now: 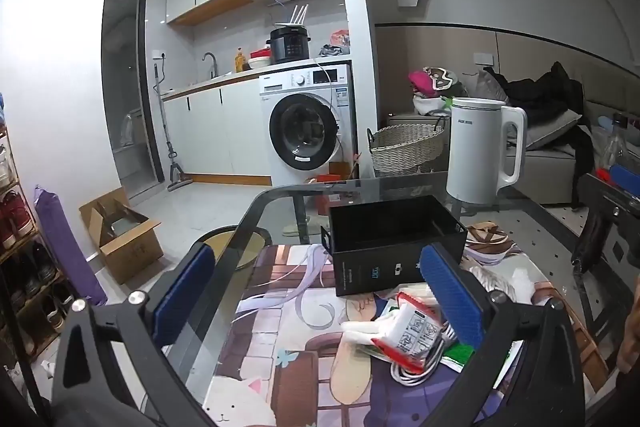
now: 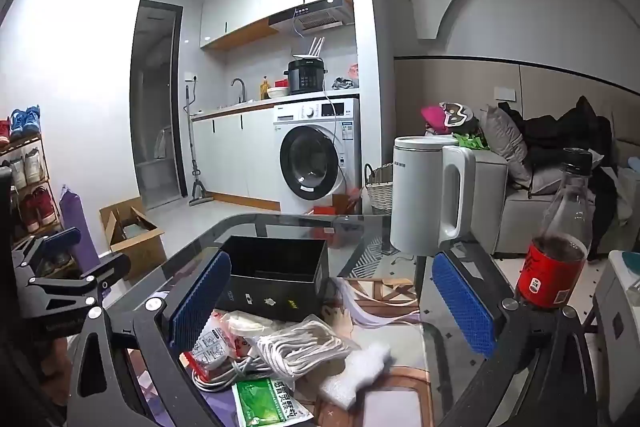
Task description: Organize soft objects
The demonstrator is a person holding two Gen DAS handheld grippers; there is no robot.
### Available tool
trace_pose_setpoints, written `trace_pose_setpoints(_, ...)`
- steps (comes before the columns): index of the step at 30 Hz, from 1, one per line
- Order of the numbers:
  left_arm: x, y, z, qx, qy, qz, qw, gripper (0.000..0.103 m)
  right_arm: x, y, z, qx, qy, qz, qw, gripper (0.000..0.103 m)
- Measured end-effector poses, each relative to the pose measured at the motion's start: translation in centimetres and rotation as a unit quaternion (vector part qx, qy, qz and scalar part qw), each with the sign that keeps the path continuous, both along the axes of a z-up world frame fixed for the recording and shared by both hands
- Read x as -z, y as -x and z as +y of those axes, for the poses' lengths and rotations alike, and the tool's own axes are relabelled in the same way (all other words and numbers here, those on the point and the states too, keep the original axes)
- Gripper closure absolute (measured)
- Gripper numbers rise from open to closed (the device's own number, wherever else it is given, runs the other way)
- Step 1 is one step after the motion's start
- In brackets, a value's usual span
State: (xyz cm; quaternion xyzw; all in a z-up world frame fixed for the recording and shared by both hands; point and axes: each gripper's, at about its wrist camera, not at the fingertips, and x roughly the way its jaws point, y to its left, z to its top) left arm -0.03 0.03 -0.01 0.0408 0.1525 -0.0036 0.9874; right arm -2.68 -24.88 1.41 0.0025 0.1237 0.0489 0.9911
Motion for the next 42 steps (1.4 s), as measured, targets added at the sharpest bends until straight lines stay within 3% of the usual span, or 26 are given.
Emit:
trace_pose_setpoints(3,0.0,0.2,0.1,-0.010,0.005,0.002,0.9999,0.000,0.0,0.4,-0.3,-0.001,0.008,0.001,1.000,0.000)
trace_pose_setpoints(5,-0.2,0.3,-1.5,0.001,-0.028,-0.001,0.9996,0.000,0.0,0.1,0.1,-0.001,0.018,0.012,1.000,0.000)
trace_pose_setpoints(8,-0.2,0.5,-0.2,0.004,0.005,0.002,1.0000,0.000,0.0,0.0,0.1,-0.003,0.021,0.013,1.000,0.000)
trace_pose_setpoints(42,0.0,0.2,-0.2,0.024,0.016,0.012,0.9995,0.000,0.0,-0.1,0.1,-0.001,0.020,0.008,1.000,0.000)
